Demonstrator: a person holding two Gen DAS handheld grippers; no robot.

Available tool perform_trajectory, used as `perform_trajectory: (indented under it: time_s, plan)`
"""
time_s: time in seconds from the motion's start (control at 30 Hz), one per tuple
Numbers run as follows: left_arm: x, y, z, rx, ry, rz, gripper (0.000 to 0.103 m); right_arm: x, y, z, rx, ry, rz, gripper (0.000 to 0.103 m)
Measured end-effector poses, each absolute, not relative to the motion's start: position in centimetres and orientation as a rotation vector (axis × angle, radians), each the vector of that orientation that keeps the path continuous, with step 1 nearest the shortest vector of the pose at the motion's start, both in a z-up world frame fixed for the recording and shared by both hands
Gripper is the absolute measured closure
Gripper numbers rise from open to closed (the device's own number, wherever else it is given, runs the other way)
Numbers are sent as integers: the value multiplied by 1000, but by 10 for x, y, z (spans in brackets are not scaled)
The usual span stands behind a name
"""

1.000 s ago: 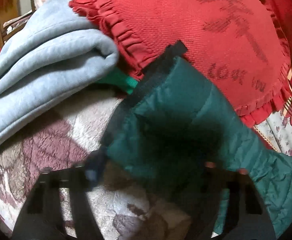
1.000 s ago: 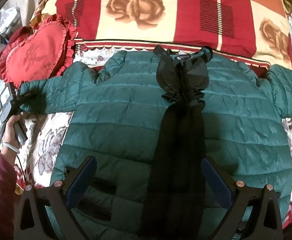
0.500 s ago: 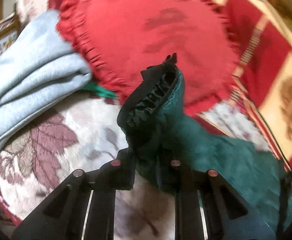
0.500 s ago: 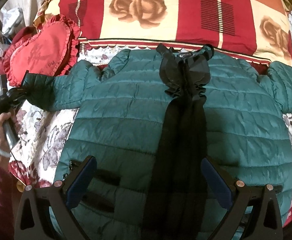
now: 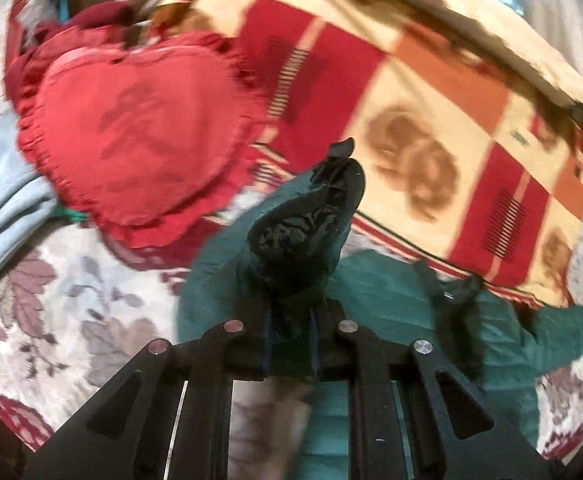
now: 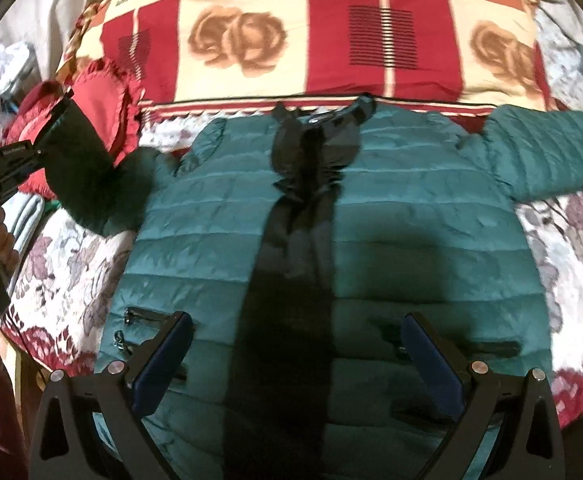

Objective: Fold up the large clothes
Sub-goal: 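Lift the sleeve with the left gripper and fold it across the jacket body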

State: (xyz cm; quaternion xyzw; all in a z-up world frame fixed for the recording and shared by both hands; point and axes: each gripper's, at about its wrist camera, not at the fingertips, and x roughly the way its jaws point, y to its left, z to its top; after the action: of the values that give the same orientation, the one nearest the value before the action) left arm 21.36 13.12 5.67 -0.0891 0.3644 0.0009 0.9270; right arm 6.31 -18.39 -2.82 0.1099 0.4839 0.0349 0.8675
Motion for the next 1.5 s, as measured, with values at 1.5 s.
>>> perform_trajectory:
  time_s: [1.5]
  plan:
    - [186,-184,-46,124,937,-446,87,36,-296,-36,431,995,-73,0]
